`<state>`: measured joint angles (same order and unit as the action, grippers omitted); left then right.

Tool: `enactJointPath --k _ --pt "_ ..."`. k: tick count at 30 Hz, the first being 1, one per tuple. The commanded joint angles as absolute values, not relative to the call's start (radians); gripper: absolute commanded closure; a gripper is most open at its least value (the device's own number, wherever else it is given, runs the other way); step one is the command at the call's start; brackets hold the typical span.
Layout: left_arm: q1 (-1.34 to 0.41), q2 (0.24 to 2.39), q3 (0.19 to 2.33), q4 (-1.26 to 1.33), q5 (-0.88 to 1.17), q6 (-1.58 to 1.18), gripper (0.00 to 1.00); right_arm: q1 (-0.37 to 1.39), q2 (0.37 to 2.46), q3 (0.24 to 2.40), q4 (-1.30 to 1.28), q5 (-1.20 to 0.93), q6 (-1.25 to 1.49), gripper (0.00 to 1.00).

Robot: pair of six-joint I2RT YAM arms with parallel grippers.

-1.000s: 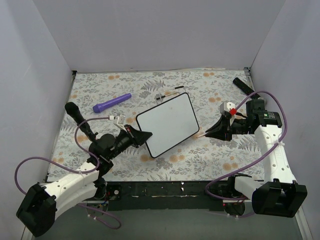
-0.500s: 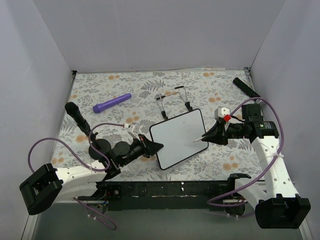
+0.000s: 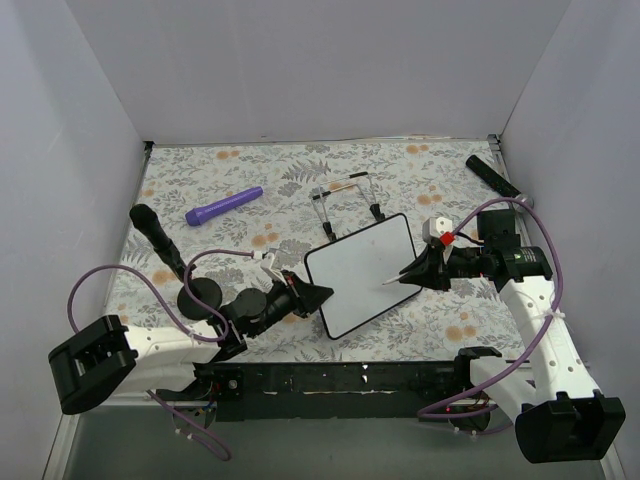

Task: Write a sentence on the whiteboard
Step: Move the whiteboard to the center of the board, then write on the whiteboard with the whiteboard.

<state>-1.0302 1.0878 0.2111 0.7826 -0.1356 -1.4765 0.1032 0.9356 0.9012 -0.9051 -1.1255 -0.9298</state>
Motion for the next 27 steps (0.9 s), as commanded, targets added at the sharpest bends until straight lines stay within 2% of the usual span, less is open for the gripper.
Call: enactJointPath --k 1,27 --pt "-1.049 1.088 0.226 0.963 -0.187 -1.468 1.0 0.115 0.933 0.899 -0.873 -1.144 -0.923 0.99" --pt "-1.098 1.206 0.216 1.068 -0.21 -1.419 1.0 0.29 0.997 0.905 -0.707 -1.085 -0.81 0.99"
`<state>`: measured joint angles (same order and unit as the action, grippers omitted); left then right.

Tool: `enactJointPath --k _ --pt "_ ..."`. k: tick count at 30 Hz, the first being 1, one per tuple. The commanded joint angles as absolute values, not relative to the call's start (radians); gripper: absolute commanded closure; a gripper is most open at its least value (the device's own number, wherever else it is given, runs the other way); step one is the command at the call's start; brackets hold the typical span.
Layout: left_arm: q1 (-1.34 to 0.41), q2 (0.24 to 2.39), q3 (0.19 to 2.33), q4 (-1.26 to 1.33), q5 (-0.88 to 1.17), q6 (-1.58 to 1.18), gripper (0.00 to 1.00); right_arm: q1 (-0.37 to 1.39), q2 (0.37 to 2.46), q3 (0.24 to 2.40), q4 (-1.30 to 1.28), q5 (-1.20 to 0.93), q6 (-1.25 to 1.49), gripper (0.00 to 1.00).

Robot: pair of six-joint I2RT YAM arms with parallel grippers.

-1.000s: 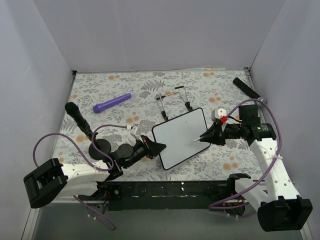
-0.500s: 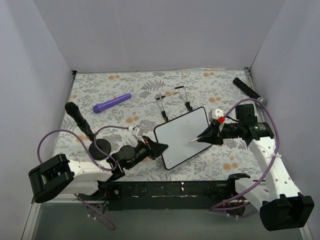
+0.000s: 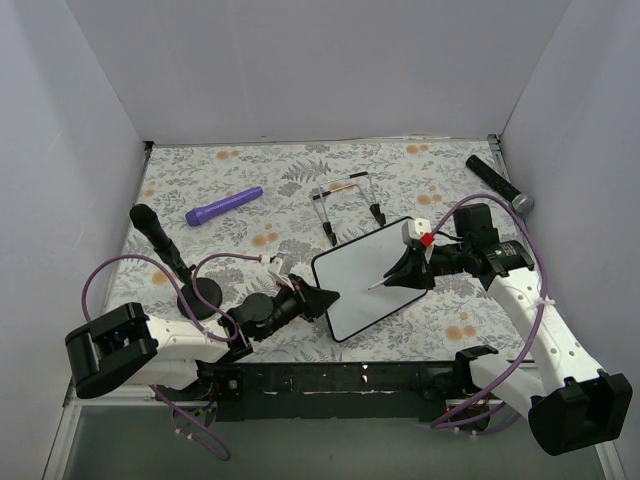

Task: Write a sentence on the whiteboard
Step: Write on the whiteboard with the whiteboard.

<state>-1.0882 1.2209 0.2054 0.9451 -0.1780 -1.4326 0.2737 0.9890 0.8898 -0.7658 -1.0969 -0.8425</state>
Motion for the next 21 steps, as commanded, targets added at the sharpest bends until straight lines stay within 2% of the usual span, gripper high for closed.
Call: enactJointPath --k 1,21 --pt "-1.101 1.206 0.216 1.066 -0.213 -1.417 1.0 0.293 0.997 0.905 -0.701 -1.085 -0.805 0.99" --pt "-1.141 1.247 0.224 1.103 -0.259 -1.399 1.0 0.305 0.999 0.885 -0.603 -1.098 -0.749 0.99"
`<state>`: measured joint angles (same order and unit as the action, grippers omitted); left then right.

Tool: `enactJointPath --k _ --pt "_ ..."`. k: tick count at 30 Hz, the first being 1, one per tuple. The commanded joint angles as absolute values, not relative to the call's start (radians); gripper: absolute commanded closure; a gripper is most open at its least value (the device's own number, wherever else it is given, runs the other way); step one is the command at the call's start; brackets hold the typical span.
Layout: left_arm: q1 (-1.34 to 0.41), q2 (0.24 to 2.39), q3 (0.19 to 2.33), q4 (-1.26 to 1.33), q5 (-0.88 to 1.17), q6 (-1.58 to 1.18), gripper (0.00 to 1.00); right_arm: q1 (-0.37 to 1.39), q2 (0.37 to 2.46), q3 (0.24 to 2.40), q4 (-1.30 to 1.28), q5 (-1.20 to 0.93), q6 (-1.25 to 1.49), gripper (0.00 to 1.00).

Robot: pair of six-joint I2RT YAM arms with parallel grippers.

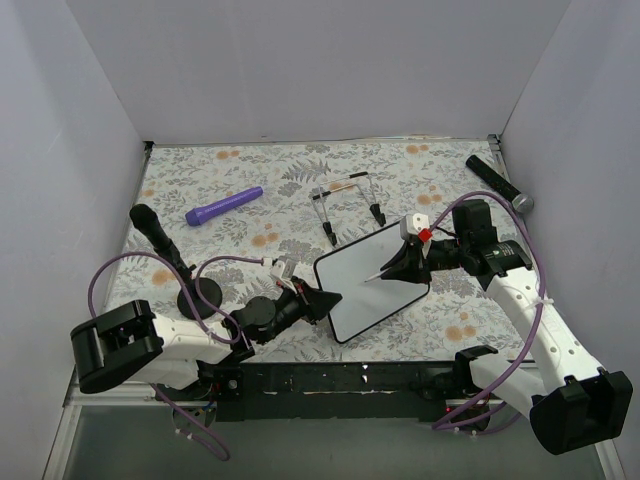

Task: Write a sentence on the whiteboard
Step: Write on the whiteboard with the whiteboard.

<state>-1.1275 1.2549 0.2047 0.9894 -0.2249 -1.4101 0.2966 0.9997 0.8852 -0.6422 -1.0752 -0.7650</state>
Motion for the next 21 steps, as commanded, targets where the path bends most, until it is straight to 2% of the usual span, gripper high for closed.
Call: enactJointPath --k 1,21 --pt "-1.143 1.249 0.225 1.107 -0.262 -1.397 1.0 0.308 1.002 0.882 -0.603 -1.098 -0.747 0.99" --pt "-1.173 1.264 0.227 1.121 -0.331 -1.397 1.0 0.389 1.048 0.933 -0.565 -1.028 -0.721 0.99"
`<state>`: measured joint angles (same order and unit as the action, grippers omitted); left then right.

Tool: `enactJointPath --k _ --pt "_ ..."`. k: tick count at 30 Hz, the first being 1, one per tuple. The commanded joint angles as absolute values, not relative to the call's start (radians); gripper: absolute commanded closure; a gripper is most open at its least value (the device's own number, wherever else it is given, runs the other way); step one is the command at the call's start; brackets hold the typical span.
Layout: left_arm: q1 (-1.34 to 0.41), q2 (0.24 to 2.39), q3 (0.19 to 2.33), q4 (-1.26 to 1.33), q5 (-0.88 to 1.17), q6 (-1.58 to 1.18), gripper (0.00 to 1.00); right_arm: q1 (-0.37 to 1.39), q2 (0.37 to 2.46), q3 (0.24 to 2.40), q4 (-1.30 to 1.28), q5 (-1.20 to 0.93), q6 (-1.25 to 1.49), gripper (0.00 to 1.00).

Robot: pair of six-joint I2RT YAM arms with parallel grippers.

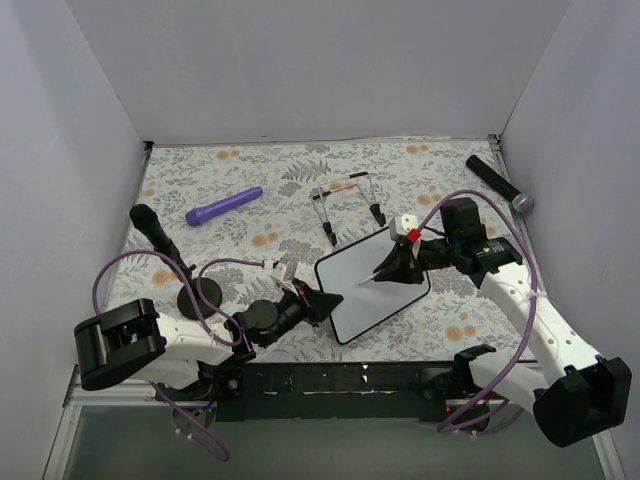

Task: Write a sentence on the whiteboard
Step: Write on the whiteboard with the whiteboard.

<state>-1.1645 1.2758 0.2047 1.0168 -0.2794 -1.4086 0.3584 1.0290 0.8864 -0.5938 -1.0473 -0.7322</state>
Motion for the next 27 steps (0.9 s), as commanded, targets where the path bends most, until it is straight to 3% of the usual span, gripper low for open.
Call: enactJointPath --k 1,10,27 --pt "-1.177 1.267 0.227 1.121 -0.334 -1.397 1.0 0.394 1.051 0.942 -0.563 -1.017 -0.721 0.99" --pt "-1.186 1.285 0.229 1.138 -0.362 -1.397 1.0 0.449 1.08 0.98 -0.554 -0.943 -0.693 0.99" --pt "-1.192 1.308 0.227 1.161 -0.364 -1.397 1.0 0.457 1.051 0.905 -0.512 -0.992 -0.66 0.99"
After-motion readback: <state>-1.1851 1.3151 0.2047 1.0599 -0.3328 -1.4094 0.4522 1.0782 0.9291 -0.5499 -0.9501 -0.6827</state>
